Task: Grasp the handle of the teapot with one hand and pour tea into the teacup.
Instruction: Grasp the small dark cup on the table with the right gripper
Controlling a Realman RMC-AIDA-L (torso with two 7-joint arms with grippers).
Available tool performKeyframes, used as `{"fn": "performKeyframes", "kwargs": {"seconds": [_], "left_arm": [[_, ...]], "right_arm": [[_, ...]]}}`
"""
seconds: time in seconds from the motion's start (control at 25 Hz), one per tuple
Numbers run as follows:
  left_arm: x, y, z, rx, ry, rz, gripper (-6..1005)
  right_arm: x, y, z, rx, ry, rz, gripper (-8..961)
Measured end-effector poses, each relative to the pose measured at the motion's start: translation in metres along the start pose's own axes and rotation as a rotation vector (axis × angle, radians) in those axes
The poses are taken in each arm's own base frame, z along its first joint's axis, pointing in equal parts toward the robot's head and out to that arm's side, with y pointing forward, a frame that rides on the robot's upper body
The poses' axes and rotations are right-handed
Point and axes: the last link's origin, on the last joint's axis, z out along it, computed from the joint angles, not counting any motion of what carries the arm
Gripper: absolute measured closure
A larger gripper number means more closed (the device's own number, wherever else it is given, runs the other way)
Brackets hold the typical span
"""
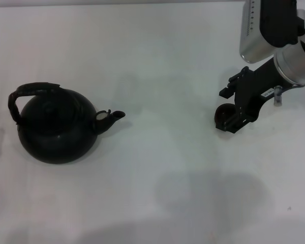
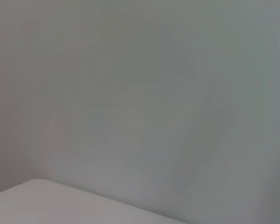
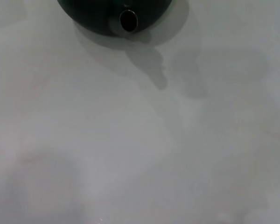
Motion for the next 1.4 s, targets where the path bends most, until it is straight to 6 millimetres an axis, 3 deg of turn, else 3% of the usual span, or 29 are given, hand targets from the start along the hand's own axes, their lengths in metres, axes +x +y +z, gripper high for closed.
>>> {"fn": "performKeyframes", "kwargs": {"seconds": [1.4], "left_arm": [[0.001,-0.003,0.0,0.017,0.005,-0.001,245]], "right_arm": [[0.001,-0.003,0.026,0.047,0.129,-0.024,145]]}}
